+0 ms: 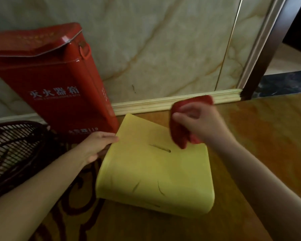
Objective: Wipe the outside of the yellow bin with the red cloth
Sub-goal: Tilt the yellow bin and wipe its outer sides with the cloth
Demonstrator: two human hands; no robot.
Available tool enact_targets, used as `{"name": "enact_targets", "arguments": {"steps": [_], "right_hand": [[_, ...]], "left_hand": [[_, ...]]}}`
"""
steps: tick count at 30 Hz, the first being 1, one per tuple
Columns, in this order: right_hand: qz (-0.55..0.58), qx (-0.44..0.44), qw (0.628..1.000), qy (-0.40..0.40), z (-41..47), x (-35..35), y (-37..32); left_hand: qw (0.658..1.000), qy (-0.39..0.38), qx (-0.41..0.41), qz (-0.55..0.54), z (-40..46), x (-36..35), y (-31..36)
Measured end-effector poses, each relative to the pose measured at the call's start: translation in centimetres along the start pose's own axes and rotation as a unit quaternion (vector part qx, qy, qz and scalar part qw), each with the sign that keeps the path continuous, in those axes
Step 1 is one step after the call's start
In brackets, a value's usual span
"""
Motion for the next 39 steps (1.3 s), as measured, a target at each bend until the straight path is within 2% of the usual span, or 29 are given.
{"name": "enact_targets", "arguments": {"steps": [1, 2, 4, 6, 9, 13, 15, 17, 22, 26, 29, 34, 36, 39], "right_hand": [[0.017, -0.007, 0.998, -0.062, -0.1, -1.7, 0.6], [0.017, -0.005, 0.997, -0.081, -0.1, -2.6, 1.4], [-0.067, 0.034, 0.997, -0.003, 0.5, -1.7, 3.3], [-0.183, 0.054, 0.98, 0.062, 0.5, -0.3, 5.7], [-0.273, 0.07, 0.959, 0.04, -0.5, -2.0, 8.3], [-0.337, 0.153, 0.929, -0.011, 0.0, -7.8, 7.5], [-0.344, 0.164, 0.923, -0.048, 0.6, -10.8, 7.0], [-0.345, 0.154, 0.923, -0.075, 0.9, -12.9, 7.4], [-0.334, 0.133, 0.93, -0.081, 2.8, -14.2, 8.4], [-0.361, 0.087, 0.923, -0.104, 3.0, -11.6, 10.6], [-0.363, 0.132, 0.915, -0.116, -0.7, -8.9, 13.0], [-0.29, 0.285, 0.896, -0.175, -7.7, -12.1, 11.2], [-0.29, 0.274, 0.907, -0.133, -6.3, -13.2, 9.3], [-0.283, 0.181, 0.939, -0.067, -3.9, -12.4, 8.9]], "left_hand": [[1.0, -0.01, 0.004, 0.002, -0.1, 0.2, -0.3], [1.0, -0.015, 0.008, 0.011, -0.2, 0.4, -0.6], [0.999, -0.018, 0.018, 0.031, -0.4, 0.9, -1.2], [0.999, -0.026, 0.027, 0.031, -0.4, 1.2, -1.8], [0.998, -0.049, 0.03, 0.026, -0.5, 1.3, -2.3], [0.983, -0.16, 0.034, 0.084, -1.5, 1.6, -1.9], [0.965, -0.237, 0.054, 0.099, -2.3, 1.8, -1.8], [0.954, -0.276, 0.066, 0.101, -2.9, 1.6, -2.0], [0.977, -0.201, 0.033, 0.06, -2.6, 1.4, -2.6], [0.992, -0.104, 0.011, 0.066, -2.0, 1.7, -3.6], [0.996, -0.058, 0.03, 0.059, -1.7, 2.3, -4.7], [0.993, -0.097, 0.022, 0.057, -1.9, 1.9, -4.0], [0.991, -0.125, 0.021, 0.036, -2.1, 1.7, -3.6], [0.976, -0.212, 0.037, 0.03, -2.9, 2.1, -3.2]]}}
Point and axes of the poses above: each hand's wrist, its own z-axis towards the middle knuckle, its own x-axis out of the back of the hand, y = z × x, the point moved 4 cm from there along z, towards the middle knuckle, and after that the axes turned 1 degree about -x, right-handed, at the moved point
